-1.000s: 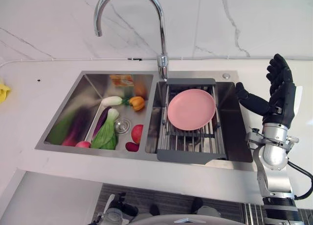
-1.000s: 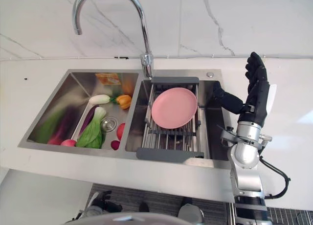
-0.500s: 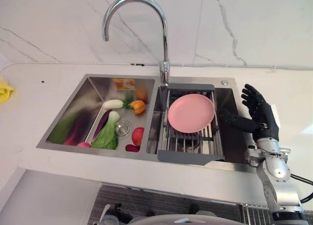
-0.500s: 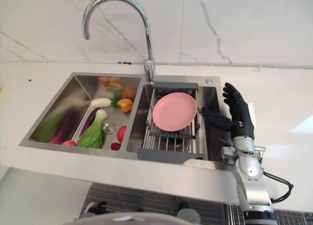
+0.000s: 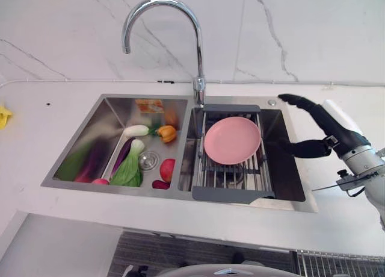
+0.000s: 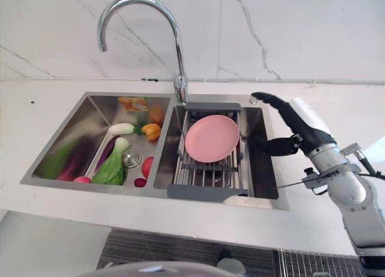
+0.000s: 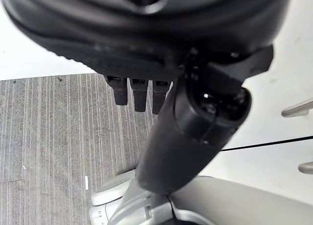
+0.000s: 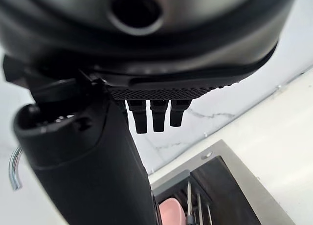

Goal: Place the dishes in the dishwasher.

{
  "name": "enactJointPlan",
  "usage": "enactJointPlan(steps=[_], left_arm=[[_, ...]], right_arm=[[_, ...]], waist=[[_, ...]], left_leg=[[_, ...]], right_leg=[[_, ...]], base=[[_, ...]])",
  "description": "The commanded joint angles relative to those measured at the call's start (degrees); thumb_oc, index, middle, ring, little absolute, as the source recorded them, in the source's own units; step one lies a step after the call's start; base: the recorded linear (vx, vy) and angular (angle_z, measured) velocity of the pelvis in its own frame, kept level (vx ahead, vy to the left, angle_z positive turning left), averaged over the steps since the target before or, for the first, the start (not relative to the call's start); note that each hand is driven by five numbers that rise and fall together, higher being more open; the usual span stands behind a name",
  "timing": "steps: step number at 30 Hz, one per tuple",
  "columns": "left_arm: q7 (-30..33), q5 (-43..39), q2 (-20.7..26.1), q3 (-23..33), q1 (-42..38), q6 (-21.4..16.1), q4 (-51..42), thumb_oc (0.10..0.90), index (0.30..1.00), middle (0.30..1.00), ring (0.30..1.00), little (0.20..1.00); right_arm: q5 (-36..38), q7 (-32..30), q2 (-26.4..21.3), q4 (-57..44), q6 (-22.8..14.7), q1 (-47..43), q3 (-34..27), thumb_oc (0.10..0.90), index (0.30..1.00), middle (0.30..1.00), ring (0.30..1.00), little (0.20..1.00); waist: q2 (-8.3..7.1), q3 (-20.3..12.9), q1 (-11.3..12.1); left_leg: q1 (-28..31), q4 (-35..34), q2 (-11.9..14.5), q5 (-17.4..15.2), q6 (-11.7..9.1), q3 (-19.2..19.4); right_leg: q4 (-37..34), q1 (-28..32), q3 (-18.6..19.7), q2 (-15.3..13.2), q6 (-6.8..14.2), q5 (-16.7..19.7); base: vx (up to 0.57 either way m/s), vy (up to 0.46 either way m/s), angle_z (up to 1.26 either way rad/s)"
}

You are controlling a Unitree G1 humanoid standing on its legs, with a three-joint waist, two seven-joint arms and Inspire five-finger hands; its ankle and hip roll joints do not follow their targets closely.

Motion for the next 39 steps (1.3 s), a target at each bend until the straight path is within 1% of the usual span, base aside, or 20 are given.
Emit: enactJointPlan(steps=[1, 5, 8, 13, 19, 20, 22, 23, 24, 25, 26, 32, 35, 36, 37, 38, 39], left_arm=[[-1.1, 0.2, 3.3, -0.2, -1.9, -1.4, 2.6, 0.8, 0.9, 0.9, 0.9, 0.9], [-1.8, 0.4, 3.3, -1.1, -1.9, -1.6, 2.1, 0.8, 0.9, 0.9, 0.9, 0.9], [-2.0, 0.4, 3.3, -1.3, -1.6, -1.7, 2.2, 0.8, 0.9, 0.9, 0.9, 0.9], [-2.3, 1.0, 3.4, -1.3, -1.4, -1.7, 2.6, 0.8, 0.9, 0.9, 0.9, 0.9], [-2.5, 1.5, 3.6, -0.6, -0.8, -1.5, 3.3, 0.8, 0.9, 0.9, 0.9, 0.9], [-2.6, 1.3, 3.5, -0.3, -0.4, -1.5, 3.5, 0.8, 0.9, 0.9, 0.9, 0.9], [-2.6, 1.0, 3.4, 0.1, -0.3, -1.5, 3.5, 0.8, 0.9, 0.9, 0.9, 0.9], [-2.6, 0.6, 3.3, 0.4, -0.2, -1.4, 3.5, 0.8, 0.9, 0.9, 0.9, 0.9], [-2.5, 0.4, 3.0, 0.6, -0.2, -1.3, 3.5, 0.8, 0.9, 0.9, 0.9, 0.9], [-2.5, 0.4, 3.0, 0.6, -0.1, -1.3, 3.6, 0.8, 0.9, 0.9, 0.9, 0.9], [-2.5, 0.3, 2.7, 0.6, -0.2, -1.3, 3.4, 0.8, 0.9, 0.9, 0.9, 0.9], [-2.7, 0.1, 2.3, 0.6, -0.2, -1.2, 3.1, 0.8, 0.9, 0.9, 0.9, 0.9], [-2.7, 0.1, 2.3, 0.8, -0.1, -1.1, 3.0, 0.8, 0.9, 0.9, 0.9, 0.9], [-2.5, 0.0, 2.2, 1.0, -0.1, -1.0, 3.0, 0.8, 0.9, 0.9, 0.9, 0.9], [-2.5, 0.0, 2.2, 1.0, -0.1, -1.0, 3.0, 0.8, 0.9, 0.9, 0.9, 0.9], [-2.1, 0.1, 2.0, 1.1, 0.1, -0.9, 3.1, 0.8, 0.9, 0.9, 0.9, 0.9], [-1.8, 0.3, 2.0, 1.1, 0.1, -0.8, 3.1, 0.8, 0.9, 0.9, 0.9, 0.9]], right_arm=[[-0.7, 1.5, -2.9, -6.5, -3.5, -6.9, 3.0, 0.8, 0.9, 0.9, 0.9, 0.9], [-1.6, 3.5, -6.2, -6.5, -3.7, -10.0, 7.1, 0.8, 0.9, 0.9, 0.9, 0.9], [-1.8, 4.2, -7.2, -6.7, -3.8, -11.5, 9.1, 0.8, 0.9, 0.9, 0.9, 0.9], [-3.0, 4.3, -7.0, -6.2, -4.0, -13.2, 11.6, 0.8, 0.9, 0.9, 0.9, 0.9], [-6.1, 5.2, -6.3, -5.5, -3.8, -14.4, 14.4, 0.8, 0.9, 0.9, 0.9, 0.9], [-8.2, 5.2, -6.2, -5.1, -4.0, -14.9, 15.5, 0.8, 0.9, 0.9, 0.9, 0.9], [-9.1, 5.2, -5.8, -4.8, -3.9, -15.2, 16.1, 0.8, 0.9, 0.9, 0.9, 0.9], [-10.2, 5.0, -5.4, -4.2, -3.9, -15.2, 16.5, 0.8, 0.9, 0.9, 0.9, 0.9], [-12.5, 5.0, -4.9, -3.7, -3.9, -15.5, 17.4, 0.8, 0.9, 0.9, 0.9, 0.9], [-12.5, 5.0, -4.9, -3.7, -3.9, -15.5, 17.4, 0.8, 0.9, 0.9, 0.9, 0.9], [-14.2, 5.1, -4.2, -3.0, -3.8, -15.2, 17.9, 0.8, 0.9, 0.9, 0.9, 0.9], [-18.3, 5.5, -3.9, -2.3, -3.9, -13.5, 17.7, 0.8, 0.9, 0.9, 0.9, 0.9], [-21.9, 4.5, -3.5, -1.7, -4.3, -12.2, 17.1, 0.8, 0.9, 0.9, 0.9, 0.9], [-25.2, 2.4, -2.9, -1.7, -4.6, -11.0, 16.0, 0.8, 0.9, 0.9, 0.9, 0.9], [-25.2, 2.4, -2.9, -1.7, -4.6, -11.0, 16.0, 0.8, 0.9, 0.9, 0.9, 0.9], [-29.5, -0.7, -2.0, -1.4, -5.0, -10.1, 15.0, 0.8, 0.9, 0.9, 0.9, 0.9], [-30.5, -2.0, -1.2, -1.2, -5.1, -9.6, 14.5, 0.8, 0.9, 0.9, 0.9, 0.9]], waist=[[-4.91, -2.5, 1.4], [-5.15, -2.6, 1.8], [-5.33, -2.7, 2.1], [-5.41, -2.7, 2.6], [-5.47, -2.5, 3.2], [-5.38, -2.5, 3.6], [-5.37, -2.4, 3.7], [-5.41, -2.5, 3.8], [-5.39, -2.4, 4.0], [-5.35, -2.4, 4.0], [-5.36, -2.4, 4.1], [-5.35, -2.2, 4.2], [-5.39, -2.1, 4.3], [-5.38, -1.8, 4.3], [-5.4, -1.9, 4.3], [-5.31, -1.7, 4.4], [-5.27, -1.6, 4.3]], left_leg=[[-0.8, 0.1, 3.1, -1.1, -2.6, -0.7], [-0.6, 0.1, 3.0, -1.2, -2.5, -0.9], [-0.6, 0.1, 2.8, -1.2, -2.5, -1.1], [-0.8, 0.1, 2.6, -1.2, -2.4, -1.4], [-1.0, 0.1, 2.4, -1.2, -2.4, -1.9], [-1.1, 0.1, 2.4, -1.3, -2.4, -2.0], [-1.1, 0.1, 2.4, -1.2, -2.4, -2.0], [-1.5, 0.1, 2.2, -0.7, -2.3, -2.2], [-1.6, 0.1, 2.2, -0.7, -2.3, -2.4], [-1.3, 0.1, 2.2, -1.1, -2.3, -2.4], [-1.8, 0.1, 2.1, -0.6, -2.2, -2.6], [-2.2, 0.1, 2.0, -0.5, -2.2, -3.3], [-2.5, 0.1, 1.9, -0.4, -2.2, -3.7], [-2.5, 0.1, 1.9, -0.5, -2.2, -3.8], [-2.5, 0.1, 1.8, -0.5, -2.2, -3.8], [-2.6, 0.1, 1.8, -0.4, -2.2, -3.9], [-2.6, 0.1, 1.8, -0.4, -2.2, -4.0]], right_leg=[[-1.5, 3.5, 6.2, -4.6, 5.7, -3.1], [-1.5, 3.7, 6.0, -4.9, 5.7, -3.0], [-1.8, 4.0, 5.6, -5.1, 5.8, -2.9], [-2.1, 4.3, 5.2, -5.3, 5.8, -2.8], [-2.3, 4.7, 4.6, -5.5, 5.8, -2.8], [-2.4, 4.8, 4.4, -5.6, 5.8, -2.8], [-2.4, 4.9, 4.4, -5.6, 5.8, -2.8], [-2.5, 4.6, 4.2, -5.7, 5.7, -2.4], [-2.6, 4.8, 4.1, -5.8, 5.7, -2.4], [-2.6, 5.1, 4.1, -5.7, 5.7, -2.9], [-2.7, 4.9, 3.9, -5.8, 5.6, -2.5], [-2.7, 5.0, 3.1, -5.9, 5.7, -2.6], [-2.7, 5.0, 2.8, -5.9, 5.7, -2.6], [-2.7, 5.0, 2.6, -5.9, 5.7, -2.7], [-2.7, 5.0, 2.6, -5.9, 5.7, -2.7], [-2.7, 5.0, 2.5, -5.8, 5.7, -2.7], [-2.7, 5.0, 2.5, -5.8, 5.7, -2.8]], base=[[-0.01, 0.031, -0.04], [0.0, 0.008, -0.01], [0.0, 0.0, 0.0], [0.0, 0.0, 0.0], [0.0, 0.005, 0.02], [0.0, 0.0, 0.0], [0.0, 0.0, 0.0], [0.0, 0.0, 0.0], [0.0, 0.0, 0.0], [0.0, 0.0, 0.0], [-0.01, 0.002, 0.06], [-0.01, 0.002, 0.07], [0.0, 0.0, 0.01], [0.0, 0.0, 0.04], [0.0, -0.003, 0.05], [0.0, 0.0, 0.0], [0.0, 0.0, 0.0]])
